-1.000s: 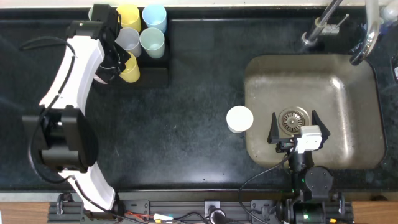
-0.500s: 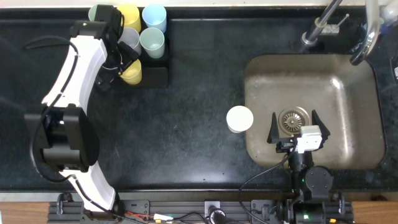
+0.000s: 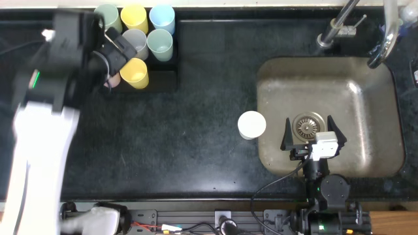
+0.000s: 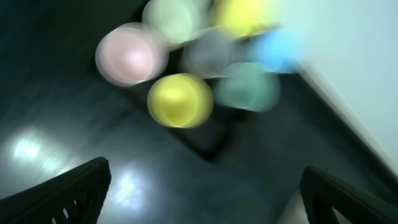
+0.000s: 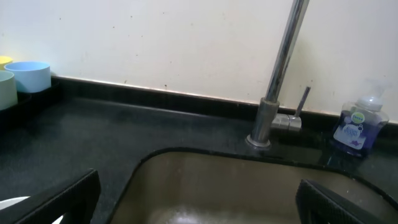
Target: Store Cups
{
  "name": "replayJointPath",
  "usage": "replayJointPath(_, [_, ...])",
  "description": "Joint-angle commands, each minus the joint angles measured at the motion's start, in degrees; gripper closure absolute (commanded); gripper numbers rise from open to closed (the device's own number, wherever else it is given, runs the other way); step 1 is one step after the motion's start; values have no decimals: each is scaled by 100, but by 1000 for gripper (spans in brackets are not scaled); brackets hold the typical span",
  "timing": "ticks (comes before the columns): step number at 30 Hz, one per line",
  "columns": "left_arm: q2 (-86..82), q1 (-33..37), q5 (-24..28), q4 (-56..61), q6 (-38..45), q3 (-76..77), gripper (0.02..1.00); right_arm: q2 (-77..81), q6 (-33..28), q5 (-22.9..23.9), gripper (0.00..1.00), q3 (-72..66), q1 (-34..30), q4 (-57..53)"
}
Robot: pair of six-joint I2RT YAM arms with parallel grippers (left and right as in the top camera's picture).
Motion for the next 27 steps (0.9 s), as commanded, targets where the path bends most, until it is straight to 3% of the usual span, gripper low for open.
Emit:
replayJointPath(1, [-1532, -540, -273, 553, 1738, -664, 18, -52, -15, -22, 3, -81, -7, 24])
replayJointPath(5, [-3047, -319, -199, 1650, 2017, -2203, 18, -52, -13, -22, 5, -81, -7, 24])
replayJointPath(12, [-5327, 426, 601, 5211, 2367, -5845, 18, -52, -15, -22, 3, -81, -7, 24])
replayJointPath(19, [-6419, 431, 627, 8660, 2927, -8478, 18, -52, -15, -22, 3, -81, -7, 24])
replayJointPath(22, [-6745, 461, 634, 8883, 2922, -9023, 18, -52, -15, -22, 3, -81, -7, 24])
replayJointPath(27, [-7444, 820, 940, 8021, 2914, -9254, 18, -52, -15, -22, 3, -81, -7, 24])
